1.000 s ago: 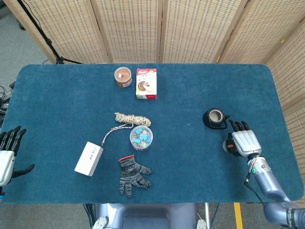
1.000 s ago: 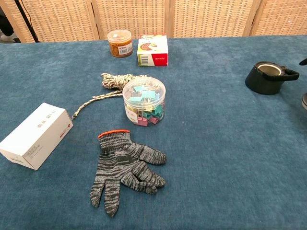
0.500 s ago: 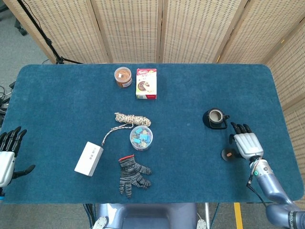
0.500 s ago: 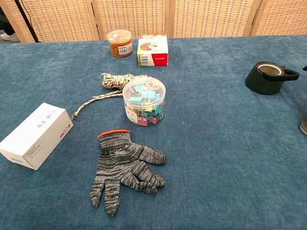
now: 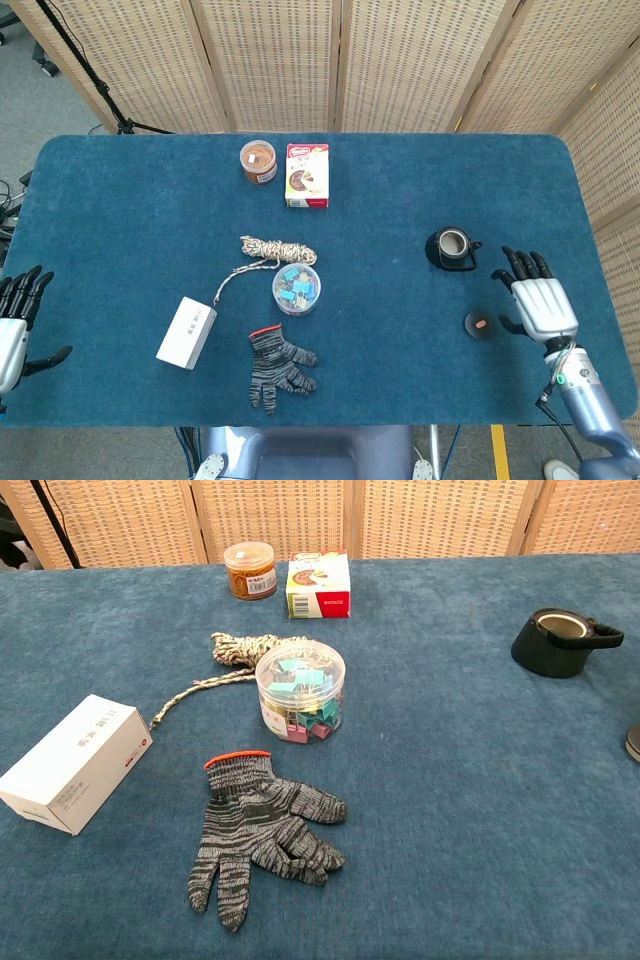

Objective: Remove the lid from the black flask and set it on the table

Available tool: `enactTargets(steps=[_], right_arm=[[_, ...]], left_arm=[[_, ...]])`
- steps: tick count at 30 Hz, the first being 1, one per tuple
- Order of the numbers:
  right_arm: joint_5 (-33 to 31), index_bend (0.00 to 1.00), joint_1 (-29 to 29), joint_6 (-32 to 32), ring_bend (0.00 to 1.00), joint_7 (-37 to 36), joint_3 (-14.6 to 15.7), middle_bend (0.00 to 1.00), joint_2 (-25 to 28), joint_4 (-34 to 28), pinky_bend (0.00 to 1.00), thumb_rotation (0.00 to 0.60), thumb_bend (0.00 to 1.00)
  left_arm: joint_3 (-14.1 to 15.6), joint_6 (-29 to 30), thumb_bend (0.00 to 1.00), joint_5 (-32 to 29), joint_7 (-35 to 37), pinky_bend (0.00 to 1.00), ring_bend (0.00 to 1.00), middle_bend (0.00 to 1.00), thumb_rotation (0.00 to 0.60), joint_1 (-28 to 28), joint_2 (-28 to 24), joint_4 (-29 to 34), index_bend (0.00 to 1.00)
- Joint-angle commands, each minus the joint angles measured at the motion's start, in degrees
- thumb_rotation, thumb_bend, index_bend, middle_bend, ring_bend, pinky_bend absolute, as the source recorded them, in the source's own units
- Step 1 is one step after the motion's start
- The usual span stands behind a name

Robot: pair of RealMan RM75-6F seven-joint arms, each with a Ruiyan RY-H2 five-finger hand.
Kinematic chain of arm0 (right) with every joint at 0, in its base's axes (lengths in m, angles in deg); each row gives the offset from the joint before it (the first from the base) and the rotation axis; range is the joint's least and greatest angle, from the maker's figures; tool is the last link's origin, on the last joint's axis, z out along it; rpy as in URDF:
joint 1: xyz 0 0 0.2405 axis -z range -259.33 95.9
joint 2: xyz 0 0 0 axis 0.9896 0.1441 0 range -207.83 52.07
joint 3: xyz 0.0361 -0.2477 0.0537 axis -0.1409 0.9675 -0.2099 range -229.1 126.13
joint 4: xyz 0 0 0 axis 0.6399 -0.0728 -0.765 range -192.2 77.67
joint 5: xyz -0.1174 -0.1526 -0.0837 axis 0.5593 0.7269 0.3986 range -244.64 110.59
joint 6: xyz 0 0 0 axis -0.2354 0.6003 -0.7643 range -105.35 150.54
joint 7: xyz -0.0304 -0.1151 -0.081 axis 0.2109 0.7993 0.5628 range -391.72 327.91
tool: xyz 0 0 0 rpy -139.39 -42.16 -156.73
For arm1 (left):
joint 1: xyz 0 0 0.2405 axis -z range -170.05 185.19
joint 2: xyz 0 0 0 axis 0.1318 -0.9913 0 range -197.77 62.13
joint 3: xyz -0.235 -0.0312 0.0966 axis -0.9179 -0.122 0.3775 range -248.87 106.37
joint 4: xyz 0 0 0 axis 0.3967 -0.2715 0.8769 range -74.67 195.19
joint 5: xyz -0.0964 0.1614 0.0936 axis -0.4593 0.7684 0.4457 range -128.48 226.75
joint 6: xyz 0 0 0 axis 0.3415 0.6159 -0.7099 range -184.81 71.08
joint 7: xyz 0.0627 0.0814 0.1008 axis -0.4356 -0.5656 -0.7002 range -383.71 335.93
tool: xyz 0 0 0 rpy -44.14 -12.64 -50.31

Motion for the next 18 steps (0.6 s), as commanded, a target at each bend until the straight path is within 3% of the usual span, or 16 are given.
enactTargets(steps=[1, 18], right_arm=[[1.91, 0.01, 2.74, 2.35, 0.00, -1.89, 1.03, 0.00, -0.22, 0.50, 0.00, 0.600, 0.00], [10.69, 0.00, 12.26, 14.51, 0.00, -2.66, 2.19, 0.00, -2.20, 2.49, 0.00, 0.600, 0.00]], left_arm=[[-0.29, -1.19, 0.03, -1.12, 0.18, 0.00, 0.00, 0.00, 0.600, 0.41, -0.16, -0.26, 0.00], [0.35, -2.15, 0.03, -0.72, 3.54, 0.00, 0.00, 0.00, 0.600, 0.32, -2.11, -0.46, 0.00]])
